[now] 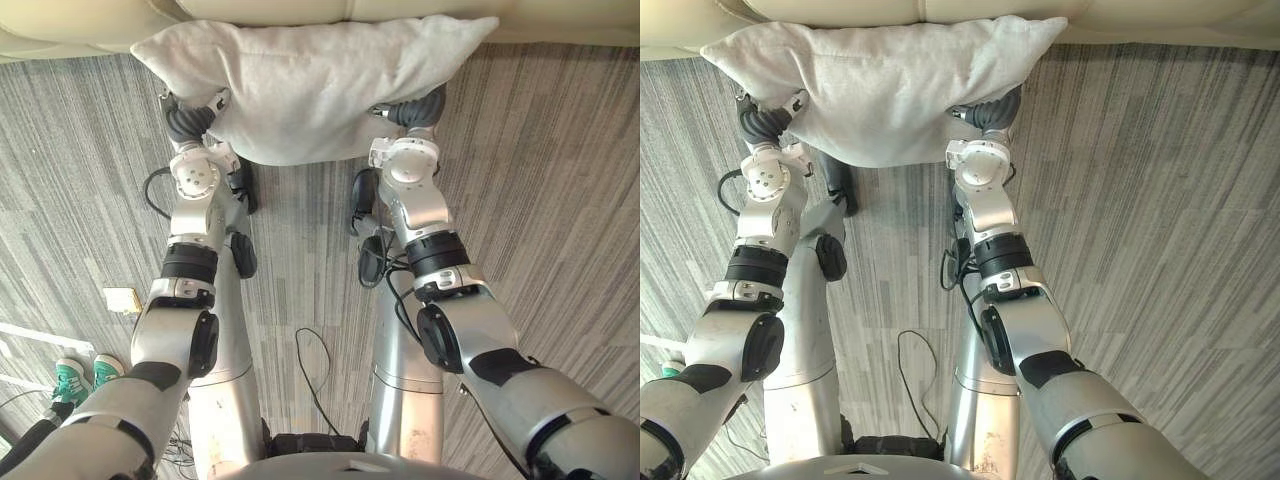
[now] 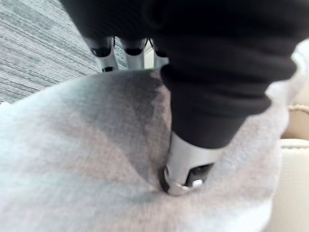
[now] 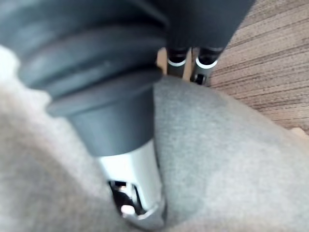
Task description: Pick up cushions and gather them together orderly.
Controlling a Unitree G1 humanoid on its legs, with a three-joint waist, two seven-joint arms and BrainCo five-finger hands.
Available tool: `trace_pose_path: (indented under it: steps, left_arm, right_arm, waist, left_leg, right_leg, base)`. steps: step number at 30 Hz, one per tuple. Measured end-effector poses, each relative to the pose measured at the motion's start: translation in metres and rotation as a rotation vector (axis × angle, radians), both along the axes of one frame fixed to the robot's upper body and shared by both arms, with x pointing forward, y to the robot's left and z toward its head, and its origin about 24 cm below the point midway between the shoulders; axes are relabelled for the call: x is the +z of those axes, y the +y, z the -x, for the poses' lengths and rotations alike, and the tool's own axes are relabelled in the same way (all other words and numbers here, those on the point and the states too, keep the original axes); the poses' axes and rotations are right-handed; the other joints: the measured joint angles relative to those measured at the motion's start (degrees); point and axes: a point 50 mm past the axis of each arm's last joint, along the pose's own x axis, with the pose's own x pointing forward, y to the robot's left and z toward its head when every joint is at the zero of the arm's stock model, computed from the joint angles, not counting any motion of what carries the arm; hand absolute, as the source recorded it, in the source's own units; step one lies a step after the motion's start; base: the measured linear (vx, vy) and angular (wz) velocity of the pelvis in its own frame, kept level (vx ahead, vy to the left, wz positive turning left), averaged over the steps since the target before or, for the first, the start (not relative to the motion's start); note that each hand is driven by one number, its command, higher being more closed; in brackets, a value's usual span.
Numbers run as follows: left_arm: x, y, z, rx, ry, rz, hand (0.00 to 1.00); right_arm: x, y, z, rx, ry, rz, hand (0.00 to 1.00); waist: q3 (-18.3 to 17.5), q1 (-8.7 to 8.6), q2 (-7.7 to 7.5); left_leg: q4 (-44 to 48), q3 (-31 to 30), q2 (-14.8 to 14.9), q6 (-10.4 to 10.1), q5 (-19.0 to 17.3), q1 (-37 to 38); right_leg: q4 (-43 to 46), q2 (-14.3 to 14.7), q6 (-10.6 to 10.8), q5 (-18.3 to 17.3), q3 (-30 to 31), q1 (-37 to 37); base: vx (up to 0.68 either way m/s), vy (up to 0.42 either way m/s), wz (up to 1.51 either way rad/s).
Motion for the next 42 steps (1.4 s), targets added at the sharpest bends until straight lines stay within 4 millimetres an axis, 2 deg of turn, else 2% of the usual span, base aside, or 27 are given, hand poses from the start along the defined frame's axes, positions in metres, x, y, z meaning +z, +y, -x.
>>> trace_pose_path:
  steps: [2,5,6,7,8,10,15,17,22,25,29,34,35,37,40,42]
  left_arm:
    - [-0.011,-0.004,0.01,-0.011,-0.005,-0.005,1.0]
    - [-0.022,-0.01,0.023,-0.021,-0.014,-0.018,1.0]
    - [-0.034,-0.013,0.03,-0.035,0.003,-0.022,1.0]
    - [-0.043,-0.015,0.035,-0.042,0.02,-0.021,1.0]
    - [-0.058,-0.017,0.044,-0.051,0.043,-0.016,1.0]
    - [-0.081,-0.022,0.066,-0.084,0.069,0.011,1.0]
    - [-0.126,-0.019,0.114,-0.113,0.17,0.034,1.0]
    - [-0.146,-0.016,0.136,-0.121,0.246,0.037,1.0]
    - [-0.169,-0.007,0.169,-0.109,0.344,0.033,1.0]
    - [-0.17,-0.005,0.178,-0.098,0.354,0.036,1.0]
    - [-0.172,-0.004,0.184,-0.108,0.364,0.034,1.0]
    - [-0.176,-0.006,0.189,-0.128,0.384,0.033,1.0]
    - [-0.177,-0.006,0.191,-0.132,0.394,0.029,1.0]
    - [-0.179,-0.007,0.193,-0.135,0.403,0.016,1.0]
    - [-0.179,-0.006,0.193,-0.133,0.405,0.007,1.0]
    - [-0.179,-0.005,0.193,-0.132,0.406,0.003,1.0]
  right_arm:
    - [-0.019,0.002,0.012,0.023,0.015,-0.025,1.0]
    - [-0.035,-0.002,0.027,0.034,0.025,-0.049,1.0]
    - [-0.05,-0.004,0.034,0.035,0.053,-0.061,1.0]
    - [-0.06,-0.005,0.039,0.034,0.075,-0.065,1.0]
    - [-0.075,-0.008,0.047,0.034,0.108,-0.066,1.0]
    - [-0.094,-0.016,0.071,0.049,0.142,-0.064,1.0]
    - [-0.121,-0.023,0.112,0.094,0.21,-0.011,1.0]
    - [-0.137,-0.025,0.131,0.119,0.277,0.017,1.0]
    - [-0.162,-0.022,0.153,0.176,0.395,0.048,1.0]
    - [-0.161,-0.02,0.165,0.198,0.4,0.044,1.0]
    - [-0.155,-0.019,0.167,0.193,0.376,0.079,1.0]
    - [-0.155,-0.022,0.173,0.185,0.383,0.08,1.0]
    - [-0.158,-0.024,0.176,0.183,0.397,0.092,1.0]
    - [-0.159,-0.026,0.177,0.183,0.406,0.103,1.0]
    - [-0.157,-0.025,0.176,0.188,0.396,0.107,1.0]
    - [-0.155,-0.025,0.176,0.187,0.389,0.106,1.0]
  waist:
    - [-0.15,-0.48,0.05]
    - [-0.22,-0.56,-0.02]
    - [-1.24,-0.43,0.05]
    - [-3.72,-0.4,-0.04]
    - [-7.68,-0.4,-0.06]
    - [-8.65,-0.33,-0.06]
    - [-12.6,0.06,-0.15]
    - [-15.85,0.66,-0.25]
    - [-21.27,1.21,-0.6]
    - [-23.92,1.81,-0.61]
    - [-25.86,1.98,-0.74]
    - [-25.9,2.09,-0.59]
    - [-25.86,1.99,-0.46]
    - [-26.1,2.01,-0.1]
    - [-26.97,2.81,0.37]
    - [-26.83,3.04,0.43]
  left_leg:
    - [-2.31,0.0,-0.02,0.16,0.55,4.95]
    - [-4.48,0.31,-0.08,0.01,0.46,11.1]
    - [-5.17,0.41,-0.13,-0.36,0.08,14.11]
    - [-5.47,0.44,-0.18,-0.42,-0.21,14.1]
    - [-5.76,0.4,-0.25,-0.43,-0.8,14.15]
    - [-6.86,0.28,-0.91,-0.93,-1.46,22.41]
    - [-10.34,0.71,-2.22,-1.16,-3.89,36.2]
    - [-12.3,0.48,-2.69,-0.84,-4.68,41.03]
    - [-18.58,0.89,-3.91,-0.95,-4.28,50.03]
    - [-20.18,0.93,-4.04,-1.03,-3.87,52.9]
    - [-20.24,0.58,-4.16,-1.08,-4.13,55.07]
    - [-12.96,0.24,-3.83,-0.36,-8.06,52.68]
    - [-10.76,1.33,-3.19,0.54,-10.14,52.33]
    - [-8.06,7.87,0.31,0.7,-11.75,52.1]
    - [-7.09,10.79,0.49,1.16,-11.71,50.5]
    - [-3.88,11.29,0.92,0.44,-10.81,48.51]
  right_leg:
    - [-2.5,0.14,-0.15,0.11,-0.64,5.27]
    - [-4.39,0.15,-0.64,0.15,-1.0,11.5]
    - [-5.52,0.1,-0.67,-0.26,-1.25,14.74]
    - [-5.89,0.05,-0.62,-0.57,-1.31,14.76]
    - [-6.48,-0.07,-0.63,-1.18,-1.58,15.04]
    - [-7.97,-0.68,-0.3,-2.23,-2.23,23.94]
    - [-12.19,-1.74,0.68,-4.26,-2.86,38.5]
    - [-14.86,-2.02,1.05,-4.84,-3.8,44.21]
    - [-20.81,-2.69,1.51,-4.65,-4.87,53.58]
    - [-23.07,-2.86,1.52,-4.33,-5.38,57.12]
    - [-24.77,-2.99,1.55,-4.32,-6.04,60.31]
    - [-22.54,-3.73,2.02,-6.72,-7.84,62.21]
    - [-21.78,-4.29,1.93,-7.76,-8.54,63.0]
    - [-21.27,-4.73,2.13,-8.96,-8.79,63.74]
    - [-22.12,-5.88,2.8,-9.33,-8.31,62.79]
    - [-24.06,-6.14,2.31,-8.92,-7.98,63.46]
  base:
    - [0.07,-0.061,0.01]
    - [0.09,-0.063,0.04]
    - [0.08,-0.048,0.02]
    - [0.11,-0.045,0.04]
    - [0.14,-0.027,0.11]
    - [0.17,-0.028,0.19]
    - [0.14,0.016,0.13]
    - [0.14,0.026,0.14]
    - [0.13,0.019,0.14]
    - [0.11,0.005,0.07]
    - [0.07,-0.001,0.09]
    - [-0.02,0.024,0.19]
    - [-0.04,0.062,0.32]
    - [0.0,0.071,0.32]
    - [0.06,0.122,0.08]
    - [0.1,0.123,0.21]
